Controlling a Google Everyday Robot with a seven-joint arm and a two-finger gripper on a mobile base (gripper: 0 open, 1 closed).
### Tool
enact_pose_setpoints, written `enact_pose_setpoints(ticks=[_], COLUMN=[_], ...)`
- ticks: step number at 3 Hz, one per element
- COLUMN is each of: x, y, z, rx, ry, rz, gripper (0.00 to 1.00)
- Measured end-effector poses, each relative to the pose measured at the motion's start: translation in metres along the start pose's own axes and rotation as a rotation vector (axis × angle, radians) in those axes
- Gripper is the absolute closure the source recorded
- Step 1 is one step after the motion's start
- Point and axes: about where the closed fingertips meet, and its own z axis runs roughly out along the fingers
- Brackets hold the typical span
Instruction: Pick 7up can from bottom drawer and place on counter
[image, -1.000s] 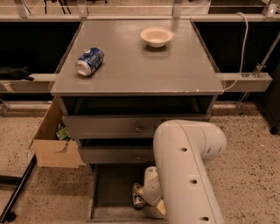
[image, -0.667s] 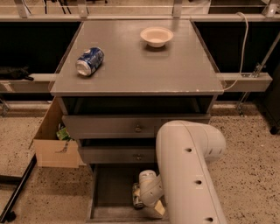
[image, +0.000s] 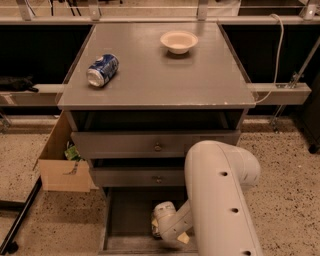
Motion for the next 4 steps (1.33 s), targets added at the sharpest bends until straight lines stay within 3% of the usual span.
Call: enact_pose_setpoints(ticks=[1,2,3,4], x=[-0.001,-0.005,-0.006,-0.013], y=[0.0,-0.008,-0.032,-0.049], z=[0.0,0.002,0.002,0.0], rx=[0.0,-0.021,-0.068,-0.07], ry=[-0.007,0.044,0.13,0.148], rz=[0.004,-0.057,-0.172,-0.218], gripper=[0.0,0.0,0.0,0.0])
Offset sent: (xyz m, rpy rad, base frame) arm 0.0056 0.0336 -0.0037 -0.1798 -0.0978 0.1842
